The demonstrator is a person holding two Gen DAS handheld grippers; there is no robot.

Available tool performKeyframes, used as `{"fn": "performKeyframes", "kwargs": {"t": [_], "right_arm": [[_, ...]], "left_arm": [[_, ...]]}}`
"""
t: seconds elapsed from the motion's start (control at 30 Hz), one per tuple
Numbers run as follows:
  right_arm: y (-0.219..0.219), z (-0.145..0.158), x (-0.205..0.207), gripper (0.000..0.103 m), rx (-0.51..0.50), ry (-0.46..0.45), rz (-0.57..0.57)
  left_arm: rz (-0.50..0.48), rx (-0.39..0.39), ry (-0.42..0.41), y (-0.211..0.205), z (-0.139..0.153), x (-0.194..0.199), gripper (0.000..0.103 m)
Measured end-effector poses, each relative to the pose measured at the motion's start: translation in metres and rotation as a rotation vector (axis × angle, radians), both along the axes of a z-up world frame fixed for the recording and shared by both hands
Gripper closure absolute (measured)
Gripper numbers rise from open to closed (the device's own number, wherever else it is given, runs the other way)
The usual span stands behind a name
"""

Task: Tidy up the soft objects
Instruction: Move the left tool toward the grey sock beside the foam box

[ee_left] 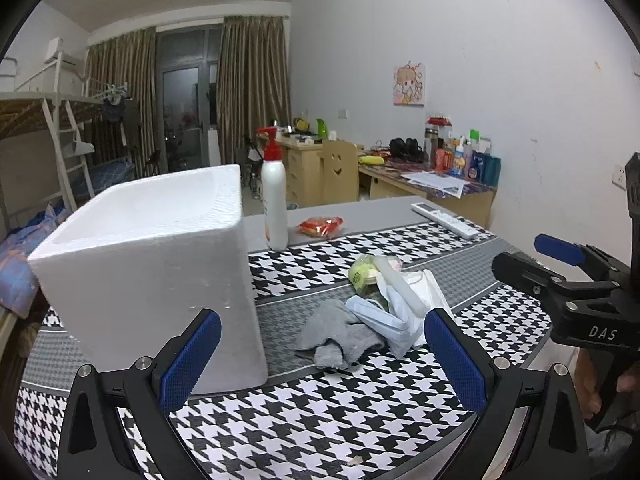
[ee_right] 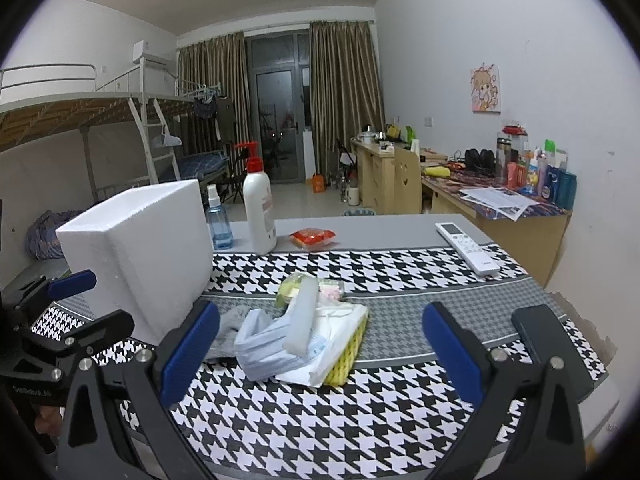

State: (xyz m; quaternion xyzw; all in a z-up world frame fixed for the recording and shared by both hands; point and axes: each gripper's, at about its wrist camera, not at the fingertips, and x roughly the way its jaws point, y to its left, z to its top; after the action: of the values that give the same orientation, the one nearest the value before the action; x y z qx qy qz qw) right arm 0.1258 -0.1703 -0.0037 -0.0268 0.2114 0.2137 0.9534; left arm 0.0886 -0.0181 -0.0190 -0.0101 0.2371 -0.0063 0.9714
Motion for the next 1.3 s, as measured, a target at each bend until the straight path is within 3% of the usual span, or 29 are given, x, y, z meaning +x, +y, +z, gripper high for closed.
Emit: {"fn": "performKeyframes", "kwargs": {"t": [0.4,0.7,1.07,1.3], "right_arm": [[-0.005,-0.008,0.017,0.001,-0.007,0.043,-0.001],[-0.012,-0.014,0.031,0.001,-0.001,0.07,-0.003],[-0.014,-0.023,0.045,0.001,0.003,0.106,0.012],[-0.013,-0.027,0.051,0.001,-0.005,0.116,0.021]], "left_arm": [[-0.06,0.023,0.069,-0.02,-0.011,0.022,0.002],[-0.055,0.041,0.139,-0.029,-0.021,0.045,0.009],[-0.039,0.036,0.205,-0.033,-0.034,0.067,0.025],[0.012,0.05,0.259,-0.031,-0.046,0.077,0.044]]}}
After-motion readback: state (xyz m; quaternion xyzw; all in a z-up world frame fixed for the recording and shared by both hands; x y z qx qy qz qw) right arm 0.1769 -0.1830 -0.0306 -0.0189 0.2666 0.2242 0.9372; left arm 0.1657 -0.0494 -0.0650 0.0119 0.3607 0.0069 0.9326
